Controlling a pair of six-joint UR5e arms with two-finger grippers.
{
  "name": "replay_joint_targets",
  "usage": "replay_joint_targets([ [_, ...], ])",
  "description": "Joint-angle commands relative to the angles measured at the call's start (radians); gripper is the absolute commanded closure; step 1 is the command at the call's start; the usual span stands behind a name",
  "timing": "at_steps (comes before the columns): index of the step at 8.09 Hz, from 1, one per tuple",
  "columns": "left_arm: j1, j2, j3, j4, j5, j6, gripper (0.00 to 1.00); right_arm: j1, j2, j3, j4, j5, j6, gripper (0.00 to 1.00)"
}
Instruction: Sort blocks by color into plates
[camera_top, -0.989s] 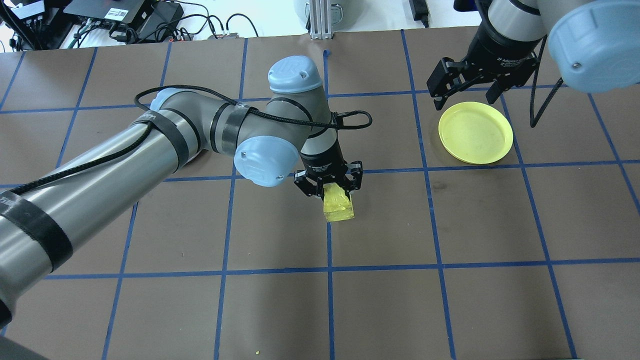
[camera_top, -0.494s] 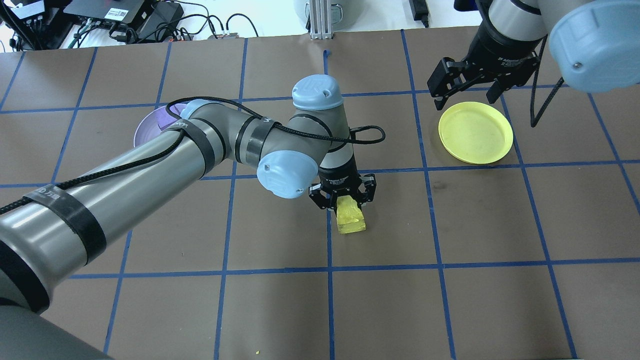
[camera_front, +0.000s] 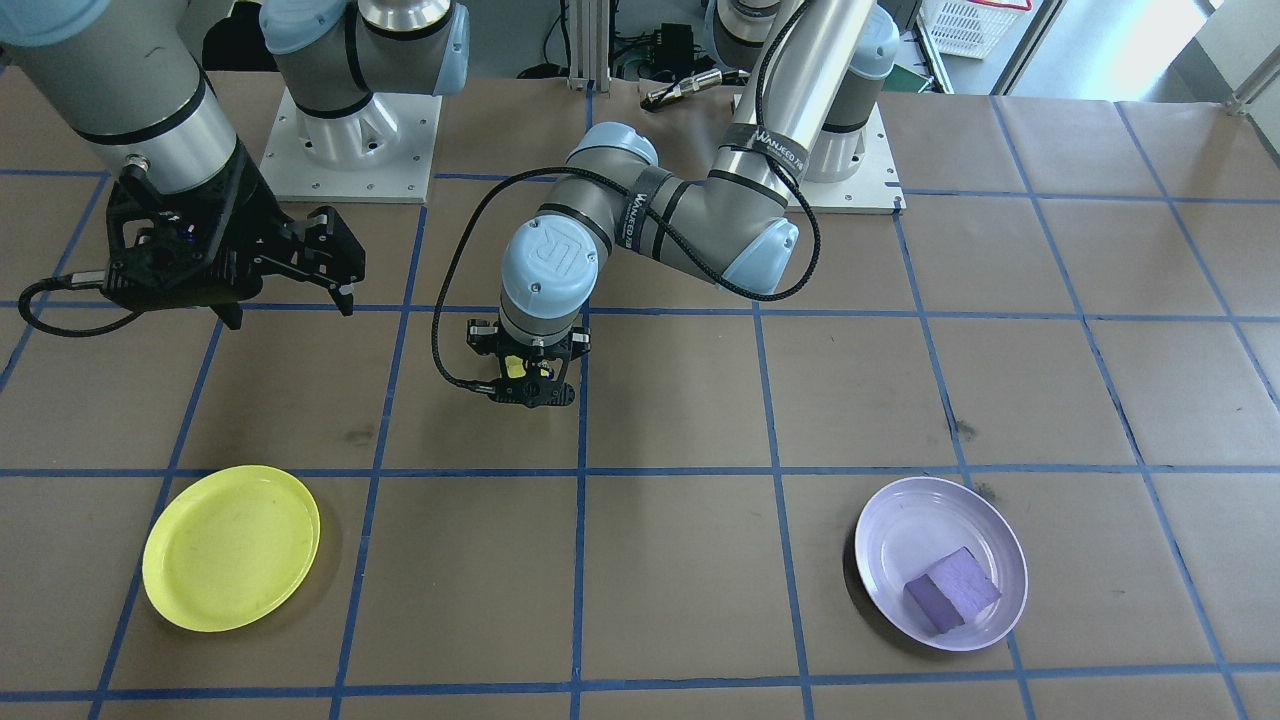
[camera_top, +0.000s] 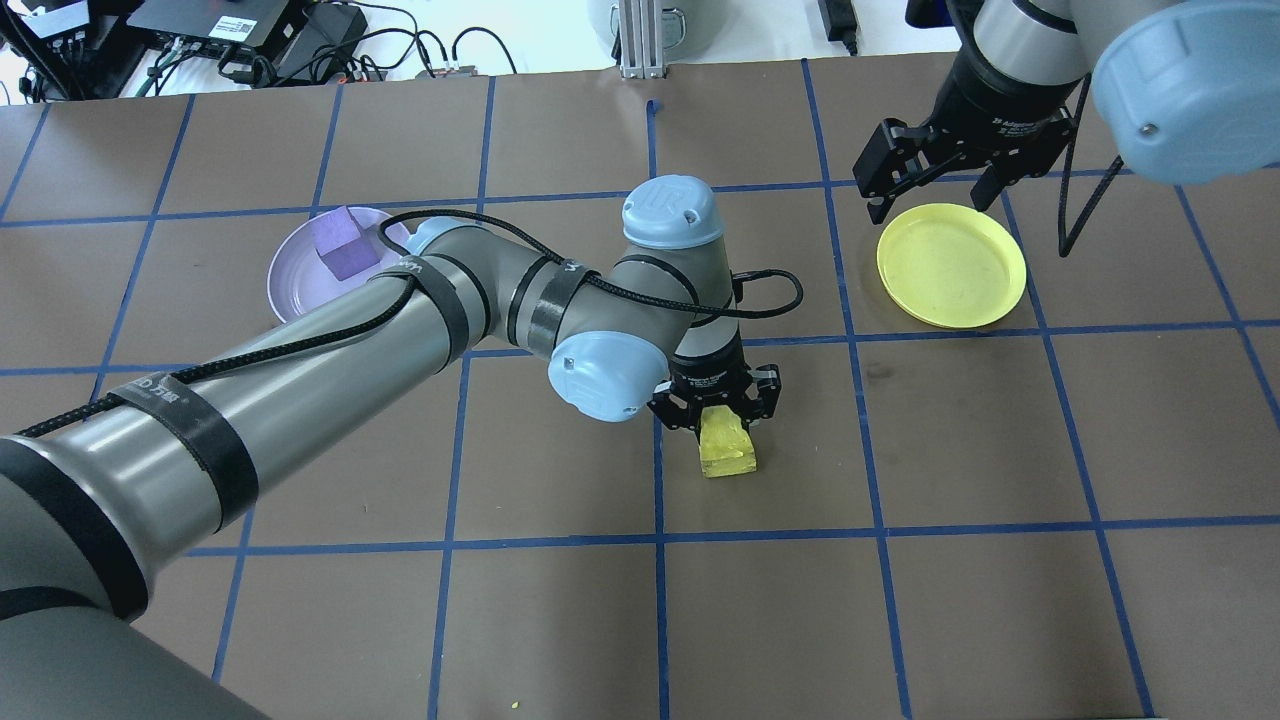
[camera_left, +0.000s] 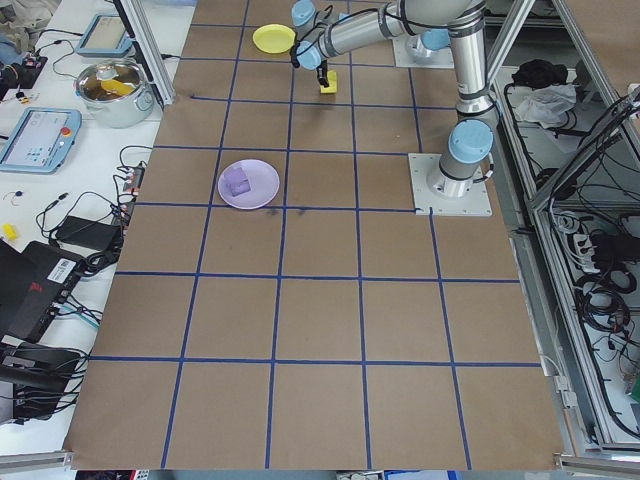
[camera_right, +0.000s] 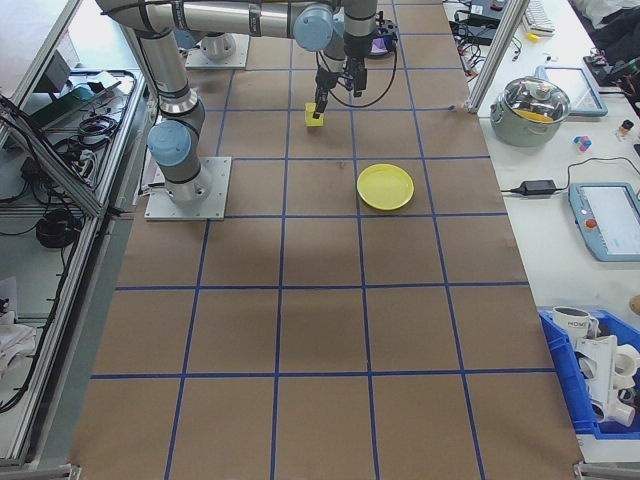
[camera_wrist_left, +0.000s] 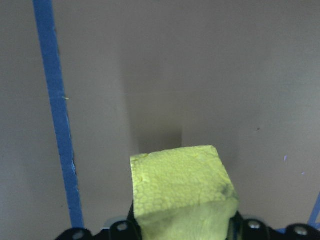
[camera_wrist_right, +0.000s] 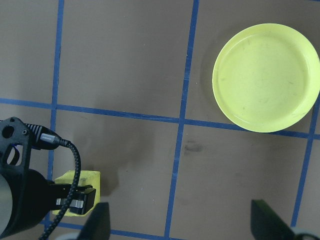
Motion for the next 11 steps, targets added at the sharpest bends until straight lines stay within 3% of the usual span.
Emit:
replay_joint_targets([
  [1,-0.012,-0.002,0.002,0.016,-0.017,-0.030,0.88,0.000,0.009,0.000,0.002,0.000,0.000,0.00],
  [4,-0.012,-0.004,-0.004,0.029,-0.014,-0.039,0.10,0.000,0.011,0.000,-0.001,0.000,0.000,0.00],
  [5,-0.006,0.005,-0.005,0.070,-0.014,-0.035,0.00,-0.002,0.011,0.000,0.002,-0.002,0.000,0.00],
  [9,0.138,0.086,0.007,0.071,-0.027,0.075,0.00,-0.002,0.022,0.000,0.000,-0.006,0.000,0.00],
  [11,0.275,0.171,0.007,-0.055,-0.016,0.320,0.00,0.000,0.020,0.002,-0.001,-0.003,-0.012,0.00],
])
